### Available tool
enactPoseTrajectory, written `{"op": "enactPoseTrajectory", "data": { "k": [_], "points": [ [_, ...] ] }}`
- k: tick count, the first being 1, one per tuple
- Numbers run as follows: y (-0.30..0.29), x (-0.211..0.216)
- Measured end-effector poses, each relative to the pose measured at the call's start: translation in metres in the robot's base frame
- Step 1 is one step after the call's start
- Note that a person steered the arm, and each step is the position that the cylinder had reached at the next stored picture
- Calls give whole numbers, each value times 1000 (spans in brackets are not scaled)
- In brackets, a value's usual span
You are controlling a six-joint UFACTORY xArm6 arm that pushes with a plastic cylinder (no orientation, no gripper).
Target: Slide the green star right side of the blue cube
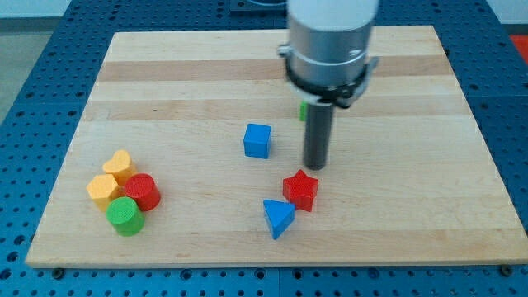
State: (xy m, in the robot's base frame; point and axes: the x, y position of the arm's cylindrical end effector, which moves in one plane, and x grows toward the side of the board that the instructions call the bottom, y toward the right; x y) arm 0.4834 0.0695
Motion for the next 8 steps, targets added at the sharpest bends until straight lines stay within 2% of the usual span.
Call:
{"op": "enactPoseTrajectory", "data": {
  "k": [1,3,4,6,7,8],
  "points": [
    [45,-42],
    [54,-166],
    [52,-170],
    [-25,-158],
    [-25,-154],
    [-25,-129]
  ]
}}
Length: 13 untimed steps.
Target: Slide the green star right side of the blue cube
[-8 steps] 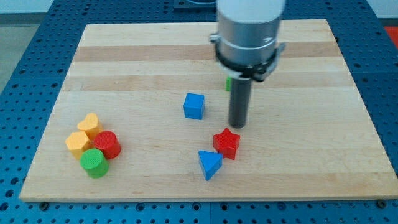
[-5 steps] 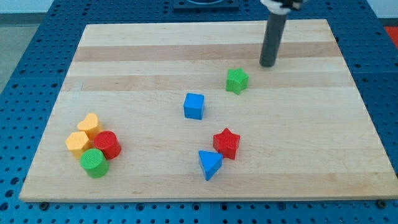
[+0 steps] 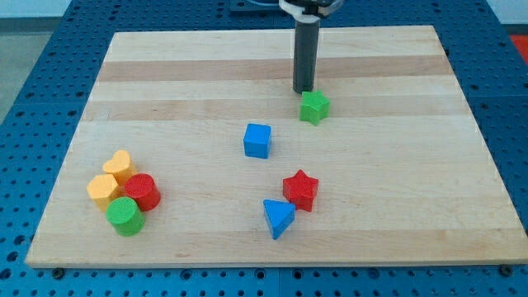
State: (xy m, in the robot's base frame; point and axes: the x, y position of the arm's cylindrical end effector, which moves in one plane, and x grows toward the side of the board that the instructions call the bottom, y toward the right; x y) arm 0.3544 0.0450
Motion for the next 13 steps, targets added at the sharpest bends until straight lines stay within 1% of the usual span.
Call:
{"op": "enactPoseTrajectory", "data": {
  "k": [4,5,7,9,11,12,13],
  "points": [
    [1,22],
    [17,26],
    [17,30],
    [17,47],
    [30,53],
    [35,65],
    [37,85]
  ]
}}
